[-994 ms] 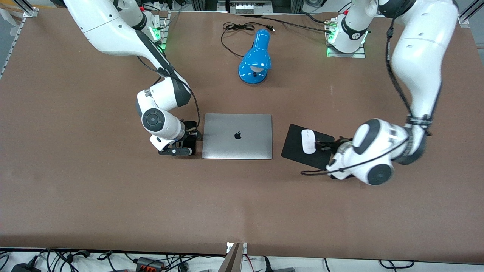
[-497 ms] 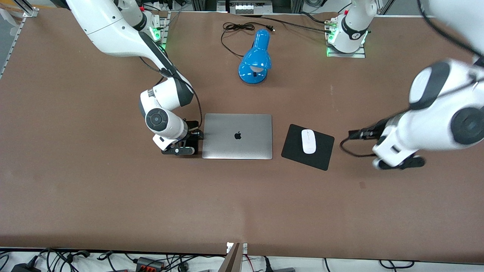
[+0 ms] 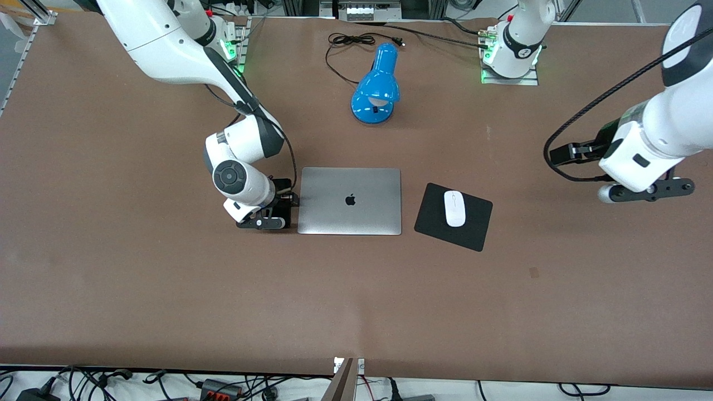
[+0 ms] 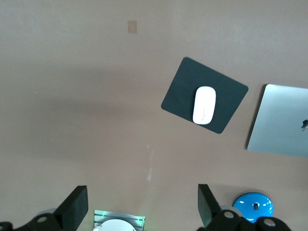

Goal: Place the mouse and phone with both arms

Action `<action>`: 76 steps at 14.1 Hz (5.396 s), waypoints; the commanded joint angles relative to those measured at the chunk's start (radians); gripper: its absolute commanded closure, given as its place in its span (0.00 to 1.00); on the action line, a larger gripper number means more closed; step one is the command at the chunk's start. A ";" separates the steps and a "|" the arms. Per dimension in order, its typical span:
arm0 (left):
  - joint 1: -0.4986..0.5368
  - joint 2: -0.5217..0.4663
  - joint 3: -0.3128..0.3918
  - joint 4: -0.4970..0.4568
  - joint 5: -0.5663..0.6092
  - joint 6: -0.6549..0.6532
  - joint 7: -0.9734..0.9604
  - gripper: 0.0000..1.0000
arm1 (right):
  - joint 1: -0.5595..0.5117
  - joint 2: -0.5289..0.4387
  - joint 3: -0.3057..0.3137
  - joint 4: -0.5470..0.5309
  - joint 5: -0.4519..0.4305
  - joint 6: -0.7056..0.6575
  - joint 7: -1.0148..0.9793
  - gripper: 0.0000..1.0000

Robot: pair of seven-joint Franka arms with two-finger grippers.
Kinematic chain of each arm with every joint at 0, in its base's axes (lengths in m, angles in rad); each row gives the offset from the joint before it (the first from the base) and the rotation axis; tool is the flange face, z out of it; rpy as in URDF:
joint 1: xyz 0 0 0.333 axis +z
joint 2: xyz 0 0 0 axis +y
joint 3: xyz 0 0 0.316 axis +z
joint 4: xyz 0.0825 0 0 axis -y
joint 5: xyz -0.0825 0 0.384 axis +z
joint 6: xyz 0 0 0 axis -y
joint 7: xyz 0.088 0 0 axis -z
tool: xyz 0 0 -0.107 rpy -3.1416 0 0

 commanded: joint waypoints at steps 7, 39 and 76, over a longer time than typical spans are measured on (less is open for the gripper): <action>0.070 -0.209 -0.023 -0.324 -0.100 0.260 0.181 0.00 | -0.081 -0.192 -0.006 0.195 -0.002 -0.317 -0.011 0.00; -0.192 -0.218 0.267 -0.269 -0.103 0.232 0.207 0.00 | -0.270 -0.672 -0.253 0.058 0.004 -0.532 -0.517 0.00; -0.180 -0.226 0.259 -0.204 -0.112 0.223 0.317 0.00 | -0.342 -0.672 -0.183 0.090 0.012 -0.605 -0.517 0.00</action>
